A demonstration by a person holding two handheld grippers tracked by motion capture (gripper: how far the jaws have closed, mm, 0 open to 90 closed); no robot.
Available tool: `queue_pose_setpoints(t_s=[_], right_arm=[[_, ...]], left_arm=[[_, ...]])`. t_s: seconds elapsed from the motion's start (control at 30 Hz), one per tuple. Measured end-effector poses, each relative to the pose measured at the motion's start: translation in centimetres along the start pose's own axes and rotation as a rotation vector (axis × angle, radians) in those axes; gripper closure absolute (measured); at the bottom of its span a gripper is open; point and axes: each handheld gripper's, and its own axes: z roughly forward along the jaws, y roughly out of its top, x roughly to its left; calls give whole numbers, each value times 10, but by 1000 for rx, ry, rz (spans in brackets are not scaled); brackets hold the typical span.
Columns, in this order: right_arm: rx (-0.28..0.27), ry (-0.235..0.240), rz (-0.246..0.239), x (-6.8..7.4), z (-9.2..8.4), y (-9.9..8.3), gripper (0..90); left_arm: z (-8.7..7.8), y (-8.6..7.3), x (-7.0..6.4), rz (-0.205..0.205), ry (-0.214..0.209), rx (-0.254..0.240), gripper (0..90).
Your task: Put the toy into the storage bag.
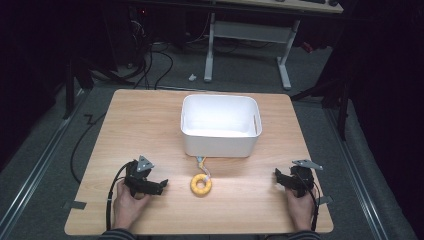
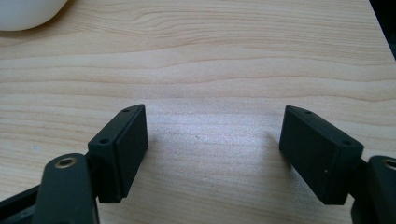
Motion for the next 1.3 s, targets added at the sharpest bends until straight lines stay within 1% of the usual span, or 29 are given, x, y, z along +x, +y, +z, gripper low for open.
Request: queue_pose_setpoints(t_s=[0.33,0.47,0.6,0.77,0.83,0.9,0.97,1.07,1.1,1.13,1.17,1.2,1.23,1.3], right_arm=[[0,2,-2,0,0,0,238],[0,3,-2,0,0,0,238],[0,4,-3,0,0,0,238],[0,6,-4,-1,0,0,239],[0,6,-5,-1,0,0,239],[0,6,-4,-1,0,0,239],[0,6,-4,-1,0,0,239],[0,8,-6,-1,0,0,239],[0,9,-6,-1,0,0,240],[0,9,-7,-1,0,0,240],[0,9,-7,-1,0,0,240],[0,9,-7,-1,0,0,240],[0,9,-7,-1,0,0,240],[0,9,-7,-1,0,0,240]], left_arm=[[-1,0,-1,-15,17,-6,28],[1,1,-2,-35,37,-6,27],[2,2,-3,-66,67,-5,27],[2,2,-4,-73,79,-3,21],[2,2,-4,-73,76,-3,20],[2,2,-3,-65,71,-2,16],[1,1,-2,-49,58,-3,16],[0,1,-4,-38,53,-5,27],[0,1,-5,-29,56,-6,43],[-1,3,-7,-8,60,-1,52],[-1,3,-7,-8,60,-1,61],[-2,4,-8,2,64,5,61],[-2,6,-10,18,73,13,67],[-3,9,-12,36,81,34,85]])
